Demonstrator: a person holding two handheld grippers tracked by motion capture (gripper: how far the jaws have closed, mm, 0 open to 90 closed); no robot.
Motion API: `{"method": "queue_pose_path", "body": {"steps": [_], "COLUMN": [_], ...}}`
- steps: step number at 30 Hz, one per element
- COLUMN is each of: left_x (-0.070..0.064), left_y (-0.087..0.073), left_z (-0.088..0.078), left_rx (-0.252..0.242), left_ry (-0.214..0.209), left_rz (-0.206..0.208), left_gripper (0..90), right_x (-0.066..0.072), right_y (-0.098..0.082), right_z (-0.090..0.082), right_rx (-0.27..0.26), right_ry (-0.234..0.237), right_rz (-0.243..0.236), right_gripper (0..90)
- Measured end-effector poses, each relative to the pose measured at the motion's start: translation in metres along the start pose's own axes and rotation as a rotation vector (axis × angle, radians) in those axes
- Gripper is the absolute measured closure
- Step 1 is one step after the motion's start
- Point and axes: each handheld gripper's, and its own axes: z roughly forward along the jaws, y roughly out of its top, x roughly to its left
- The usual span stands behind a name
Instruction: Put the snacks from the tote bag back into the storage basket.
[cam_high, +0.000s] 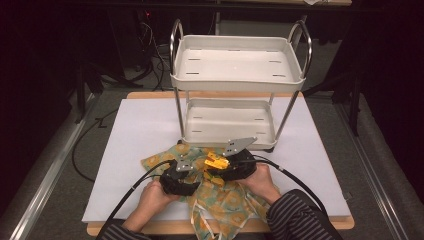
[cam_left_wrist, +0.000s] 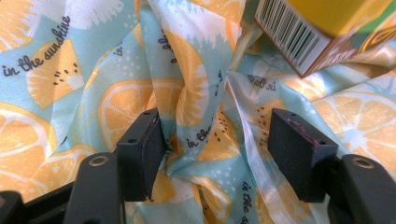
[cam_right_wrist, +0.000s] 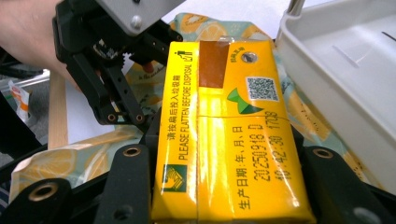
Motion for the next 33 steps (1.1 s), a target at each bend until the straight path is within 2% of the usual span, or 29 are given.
{"method": "queue_pose_path", "body": {"steps": [9, 19, 33], "left_x": [0.0, 0.001, 0.001], "left_y": [0.0, 0.0, 0.0], "left_z": [0.0, 0.0, 0.0], "left_rx": [0.0, -0.003, -0.003], "left_ry": [-0.003, -0.005, -0.005], "left_rz": [0.003, 0.007, 0.012], "left_gripper": [36.8, 36.7, 36.3], "right_x": [-0.001, -0.007, -0.018], "right_y": [0.004, 0.007, 0.009], "right_z": [-0.014, -0.03, -0.049], "right_rx": [-0.024, -0.043, -0.066], "right_ry": [0.004, -0.015, -0.071], "right_rz": [0.021, 0.05, 0.085], "right_gripper": [55.1, 55.0, 55.0]}}
